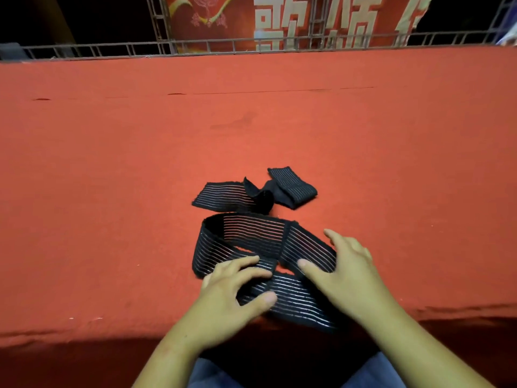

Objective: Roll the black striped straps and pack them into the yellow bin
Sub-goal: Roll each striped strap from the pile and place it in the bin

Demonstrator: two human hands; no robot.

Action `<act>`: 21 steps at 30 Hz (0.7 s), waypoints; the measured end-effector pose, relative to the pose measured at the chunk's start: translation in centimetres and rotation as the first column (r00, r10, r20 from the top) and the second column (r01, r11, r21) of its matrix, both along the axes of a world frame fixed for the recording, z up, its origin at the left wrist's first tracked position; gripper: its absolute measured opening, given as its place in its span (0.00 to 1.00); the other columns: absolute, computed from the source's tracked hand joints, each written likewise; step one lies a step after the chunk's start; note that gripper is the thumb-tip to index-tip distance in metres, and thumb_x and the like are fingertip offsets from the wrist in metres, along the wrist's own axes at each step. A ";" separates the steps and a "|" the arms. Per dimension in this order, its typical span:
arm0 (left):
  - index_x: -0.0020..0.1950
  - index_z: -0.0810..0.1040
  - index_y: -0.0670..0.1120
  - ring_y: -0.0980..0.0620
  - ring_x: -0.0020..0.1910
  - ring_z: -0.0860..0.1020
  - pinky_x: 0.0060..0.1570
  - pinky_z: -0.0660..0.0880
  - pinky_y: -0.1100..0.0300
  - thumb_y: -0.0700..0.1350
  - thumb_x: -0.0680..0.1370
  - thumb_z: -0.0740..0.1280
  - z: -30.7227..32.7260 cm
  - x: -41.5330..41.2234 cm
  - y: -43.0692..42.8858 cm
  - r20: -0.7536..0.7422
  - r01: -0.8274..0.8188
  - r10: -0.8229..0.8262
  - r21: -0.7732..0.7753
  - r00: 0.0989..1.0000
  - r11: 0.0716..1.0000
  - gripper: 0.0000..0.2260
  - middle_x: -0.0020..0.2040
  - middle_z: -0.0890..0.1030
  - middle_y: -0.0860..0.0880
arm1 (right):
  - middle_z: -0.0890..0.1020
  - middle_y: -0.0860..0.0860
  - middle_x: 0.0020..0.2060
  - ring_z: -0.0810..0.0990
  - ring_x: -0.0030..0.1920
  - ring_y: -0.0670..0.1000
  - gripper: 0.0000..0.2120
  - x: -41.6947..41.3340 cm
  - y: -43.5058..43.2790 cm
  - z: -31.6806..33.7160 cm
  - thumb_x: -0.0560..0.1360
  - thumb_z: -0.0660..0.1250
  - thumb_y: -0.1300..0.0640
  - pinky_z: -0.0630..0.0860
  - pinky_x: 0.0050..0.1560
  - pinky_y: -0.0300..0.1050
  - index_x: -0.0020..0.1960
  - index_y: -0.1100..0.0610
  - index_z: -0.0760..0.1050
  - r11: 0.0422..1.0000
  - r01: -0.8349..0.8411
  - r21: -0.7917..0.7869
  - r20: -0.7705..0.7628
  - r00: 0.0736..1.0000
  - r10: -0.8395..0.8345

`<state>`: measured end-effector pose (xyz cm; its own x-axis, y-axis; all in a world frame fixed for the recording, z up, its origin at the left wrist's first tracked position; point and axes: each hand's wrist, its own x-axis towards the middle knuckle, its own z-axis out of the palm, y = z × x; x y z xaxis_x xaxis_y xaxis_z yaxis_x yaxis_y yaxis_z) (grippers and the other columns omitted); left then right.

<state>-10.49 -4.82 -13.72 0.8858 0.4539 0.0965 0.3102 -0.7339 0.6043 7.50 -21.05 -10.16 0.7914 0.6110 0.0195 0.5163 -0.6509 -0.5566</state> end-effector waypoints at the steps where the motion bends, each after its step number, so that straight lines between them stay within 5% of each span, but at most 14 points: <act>1: 0.65 0.75 0.69 0.70 0.72 0.58 0.71 0.56 0.57 0.76 0.69 0.58 -0.1 0.3 -0.2 0.026 -0.033 0.033 0.020 0.999 0.999 0.27 0.70 0.66 0.73 | 0.75 0.51 0.69 0.71 0.72 0.57 0.40 -0.1 1.0 0.4 0.72 0.70 0.32 0.68 0.72 0.55 0.78 0.48 0.66 0.999 -0.013 -0.046 0.027 1.000 0.015; 4: 0.66 0.73 0.66 0.66 0.62 0.69 0.67 0.67 0.52 0.70 0.72 0.61 -0.3 1.8 -1.3 0.097 -0.135 0.128 0.066 0.987 0.989 0.23 0.62 0.72 0.68 | 0.83 0.49 0.60 0.78 0.65 0.56 0.30 -0.1 4.0 0.4 0.72 0.71 0.33 0.73 0.65 0.54 0.68 0.48 0.73 0.999 -0.027 -0.041 0.018 0.999 0.027; 6: 0.68 0.70 0.63 0.64 0.57 0.74 0.63 0.74 0.51 0.59 0.75 0.68 0.0 3.1 -1.7 0.221 -0.184 0.179 -0.002 0.959 0.983 0.21 0.62 0.72 0.65 | 0.85 0.50 0.52 0.82 0.57 0.56 0.20 -0.1 5.1 0.0 0.74 0.73 0.43 0.76 0.58 0.50 0.60 0.51 0.77 0.998 -0.061 0.028 -0.019 0.998 0.062; 8: 0.73 0.68 0.59 0.59 0.58 0.76 0.60 0.76 0.56 0.42 0.78 0.70 0.4 4.1 -1.9 0.347 -0.167 0.183 -0.075 0.920 0.983 0.27 0.68 0.69 0.63 | 0.84 0.49 0.41 0.82 0.45 0.54 0.05 -0.3 5.3 -0.2 0.73 0.72 0.56 0.72 0.45 0.43 0.47 0.55 0.78 0.984 -0.116 0.138 -0.041 0.992 0.122; 10: 0.79 0.64 0.58 0.56 0.61 0.75 0.59 0.77 0.58 0.36 0.79 0.67 0.8 4.8 -2.0 0.381 -0.123 0.155 -0.107 0.911 0.987 0.32 0.76 0.63 0.65 | 0.78 0.47 0.33 0.75 0.35 0.46 0.08 -0.5 4.9 -0.3 0.70 0.69 0.63 0.67 0.37 0.37 0.38 0.54 0.72 0.964 -0.177 0.198 -0.046 0.981 0.190; 16: 0.72 0.73 0.58 0.55 0.70 0.73 0.64 0.76 0.52 0.46 0.78 0.71 -0.4 5.2 -2.3 0.431 -0.082 0.110 -0.083 0.895 0.993 0.22 0.73 0.68 0.64 | 0.77 0.47 0.35 0.71 0.37 0.50 0.13 -0.7 3.0 -1.0 0.73 0.65 0.66 0.68 0.41 0.46 0.49 0.50 0.68 0.912 -0.327 0.248 -0.036 0.938 0.346; 21: 0.67 0.75 0.62 0.58 0.62 0.77 0.56 0.78 0.58 0.52 0.77 0.72 -0.1 4.7 -2.5 0.425 -0.130 0.177 -0.138 0.888 0.982 0.19 0.76 0.65 0.66 | 0.79 0.43 0.46 0.76 0.46 0.42 0.10 -0.7 2.5 -1.2 0.78 0.67 0.61 0.70 0.47 0.34 0.54 0.49 0.71 0.858 -0.430 0.279 0.062 0.900 0.431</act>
